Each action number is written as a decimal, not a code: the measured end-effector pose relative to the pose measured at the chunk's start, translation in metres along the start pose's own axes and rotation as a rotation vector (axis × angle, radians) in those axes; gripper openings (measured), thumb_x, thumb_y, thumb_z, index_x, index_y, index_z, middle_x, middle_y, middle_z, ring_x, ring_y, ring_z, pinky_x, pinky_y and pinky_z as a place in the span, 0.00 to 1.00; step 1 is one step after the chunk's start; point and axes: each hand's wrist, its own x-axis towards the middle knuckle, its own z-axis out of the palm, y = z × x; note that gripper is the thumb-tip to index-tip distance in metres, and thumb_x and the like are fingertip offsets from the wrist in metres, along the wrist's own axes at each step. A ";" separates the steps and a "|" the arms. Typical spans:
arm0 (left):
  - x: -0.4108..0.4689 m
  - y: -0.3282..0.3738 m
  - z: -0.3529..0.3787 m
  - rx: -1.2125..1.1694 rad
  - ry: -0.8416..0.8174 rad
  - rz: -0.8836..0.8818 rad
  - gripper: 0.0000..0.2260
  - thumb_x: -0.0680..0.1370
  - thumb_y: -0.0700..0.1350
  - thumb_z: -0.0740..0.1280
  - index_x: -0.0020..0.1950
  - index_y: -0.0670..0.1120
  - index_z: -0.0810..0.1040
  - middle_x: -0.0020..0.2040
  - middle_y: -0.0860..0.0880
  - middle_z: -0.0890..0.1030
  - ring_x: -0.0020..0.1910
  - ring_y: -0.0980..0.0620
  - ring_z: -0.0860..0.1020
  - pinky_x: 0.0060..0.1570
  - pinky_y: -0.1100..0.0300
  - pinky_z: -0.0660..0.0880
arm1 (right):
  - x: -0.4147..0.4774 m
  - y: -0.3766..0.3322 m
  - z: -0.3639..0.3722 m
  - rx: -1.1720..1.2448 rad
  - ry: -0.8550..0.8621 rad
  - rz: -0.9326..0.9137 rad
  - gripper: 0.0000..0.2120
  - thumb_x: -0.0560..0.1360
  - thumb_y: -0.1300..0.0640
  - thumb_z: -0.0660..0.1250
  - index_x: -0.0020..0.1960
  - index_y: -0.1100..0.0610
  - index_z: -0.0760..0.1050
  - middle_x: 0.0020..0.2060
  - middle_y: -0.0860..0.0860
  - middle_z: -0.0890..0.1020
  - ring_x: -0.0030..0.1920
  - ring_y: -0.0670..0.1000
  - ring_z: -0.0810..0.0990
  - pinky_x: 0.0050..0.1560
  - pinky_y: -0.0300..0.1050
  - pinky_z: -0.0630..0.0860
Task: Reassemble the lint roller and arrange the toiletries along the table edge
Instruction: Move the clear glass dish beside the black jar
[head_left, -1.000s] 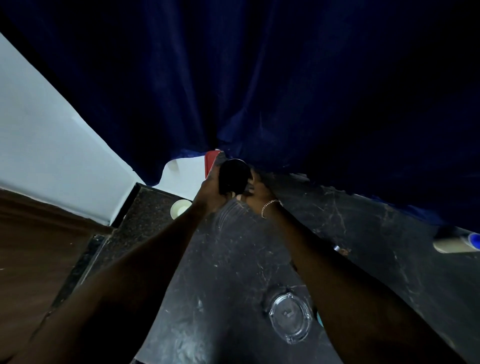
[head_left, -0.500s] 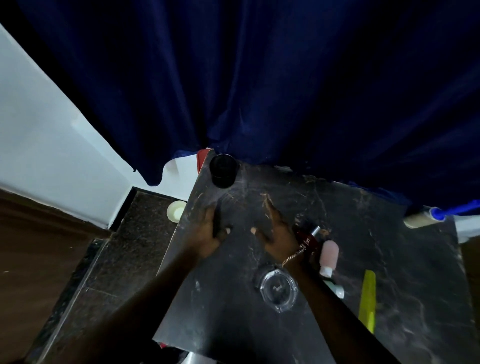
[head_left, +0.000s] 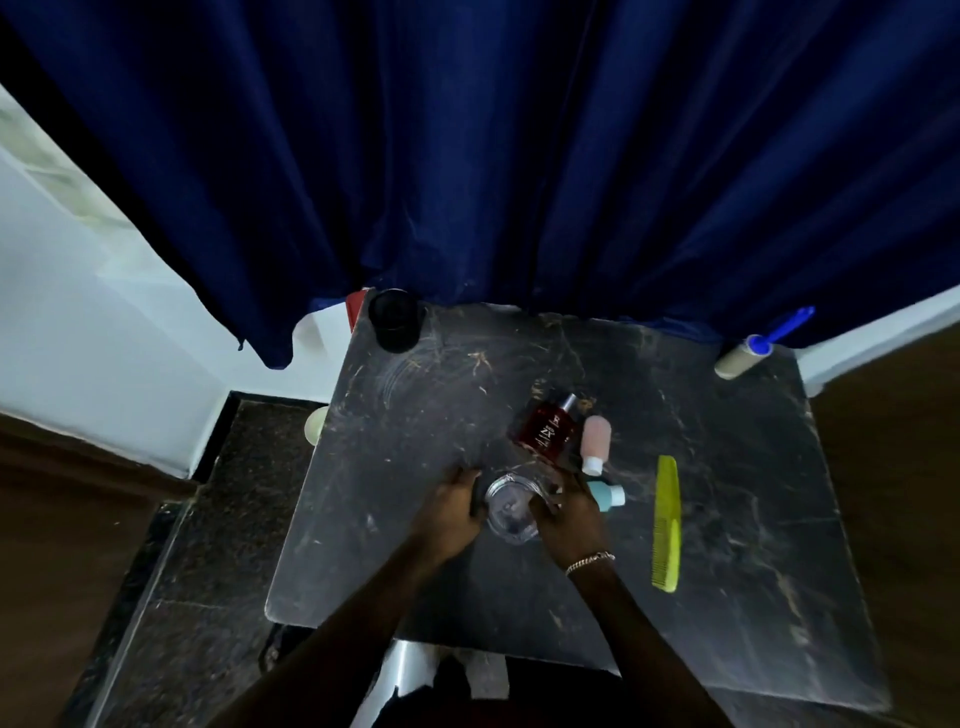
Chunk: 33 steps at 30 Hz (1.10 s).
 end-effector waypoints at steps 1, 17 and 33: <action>0.001 0.005 0.003 0.005 -0.013 -0.013 0.25 0.79 0.44 0.68 0.76 0.46 0.70 0.73 0.44 0.72 0.67 0.44 0.78 0.70 0.53 0.73 | 0.001 0.003 0.000 -0.017 -0.004 0.028 0.19 0.72 0.61 0.71 0.62 0.60 0.76 0.57 0.57 0.81 0.59 0.59 0.79 0.61 0.45 0.74; 0.001 0.050 0.032 0.043 0.097 -0.228 0.19 0.81 0.48 0.68 0.70 0.44 0.76 0.66 0.42 0.81 0.66 0.42 0.80 0.69 0.52 0.74 | 0.011 0.032 0.019 -0.445 -0.324 0.122 0.21 0.82 0.58 0.57 0.73 0.60 0.66 0.61 0.57 0.81 0.61 0.58 0.81 0.62 0.52 0.76; -0.015 0.036 0.008 -0.139 0.260 -0.247 0.11 0.77 0.37 0.69 0.59 0.36 0.81 0.57 0.38 0.85 0.58 0.39 0.83 0.59 0.51 0.77 | 0.015 -0.009 0.034 -0.474 -0.263 0.126 0.25 0.77 0.57 0.63 0.72 0.58 0.63 0.60 0.57 0.81 0.61 0.60 0.81 0.59 0.55 0.78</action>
